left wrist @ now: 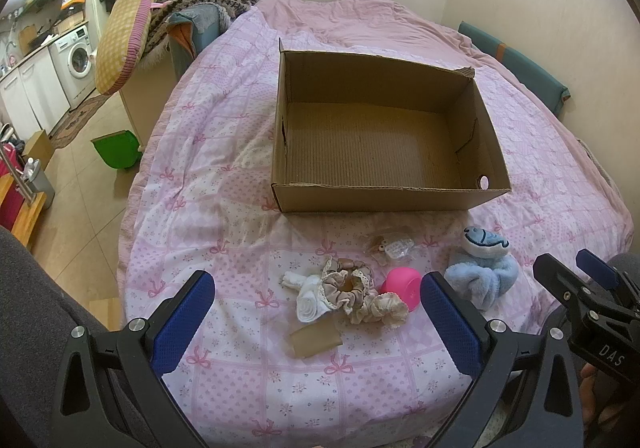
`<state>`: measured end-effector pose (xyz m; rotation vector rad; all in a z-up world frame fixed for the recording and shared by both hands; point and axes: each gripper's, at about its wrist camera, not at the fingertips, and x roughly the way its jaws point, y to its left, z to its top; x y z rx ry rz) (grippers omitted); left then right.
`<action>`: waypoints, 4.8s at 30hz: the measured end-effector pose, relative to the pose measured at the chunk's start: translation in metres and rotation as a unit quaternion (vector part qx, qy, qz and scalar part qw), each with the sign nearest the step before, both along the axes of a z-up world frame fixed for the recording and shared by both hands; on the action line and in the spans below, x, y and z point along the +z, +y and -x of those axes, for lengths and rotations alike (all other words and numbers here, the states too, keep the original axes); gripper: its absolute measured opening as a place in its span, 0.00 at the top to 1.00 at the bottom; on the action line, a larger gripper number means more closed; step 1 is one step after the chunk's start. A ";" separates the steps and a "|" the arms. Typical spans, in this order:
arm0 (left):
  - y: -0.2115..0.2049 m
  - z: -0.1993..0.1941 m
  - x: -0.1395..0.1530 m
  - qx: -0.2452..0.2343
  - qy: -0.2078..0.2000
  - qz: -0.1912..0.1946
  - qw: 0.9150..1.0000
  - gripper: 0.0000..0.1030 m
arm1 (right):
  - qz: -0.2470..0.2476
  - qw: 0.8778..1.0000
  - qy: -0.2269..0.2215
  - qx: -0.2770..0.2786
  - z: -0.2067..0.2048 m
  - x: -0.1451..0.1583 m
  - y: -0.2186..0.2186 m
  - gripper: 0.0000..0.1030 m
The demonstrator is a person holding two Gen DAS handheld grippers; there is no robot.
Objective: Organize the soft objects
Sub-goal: 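Grasp the light-blue plush toy with the right tool and lift it, then grasp the white cloth with the left tool while the right tool holds the plush, then carry both items over the box and open both tools to drop them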
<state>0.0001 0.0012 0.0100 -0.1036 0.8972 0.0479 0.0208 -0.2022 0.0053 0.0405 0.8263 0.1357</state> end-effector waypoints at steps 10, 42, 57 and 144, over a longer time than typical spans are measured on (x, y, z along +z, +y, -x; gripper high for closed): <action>0.002 -0.001 0.000 0.005 0.003 -0.003 1.000 0.00 | -0.007 1.000 0.006 0.003 -0.002 0.003 -0.001 0.00; 0.083 -0.082 -0.032 0.107 0.187 0.045 0.976 0.01 | 0.092 0.945 0.271 0.159 -0.110 -0.117 0.038 0.65; 0.070 -0.109 -0.109 0.084 0.322 0.132 0.934 0.64 | -0.037 0.973 0.182 0.140 -0.079 -0.038 0.006 0.72; -0.014 -0.173 -0.001 -0.050 -0.040 -0.039 0.997 0.45 | -0.086 0.991 0.036 0.093 -0.183 -0.022 0.003 0.50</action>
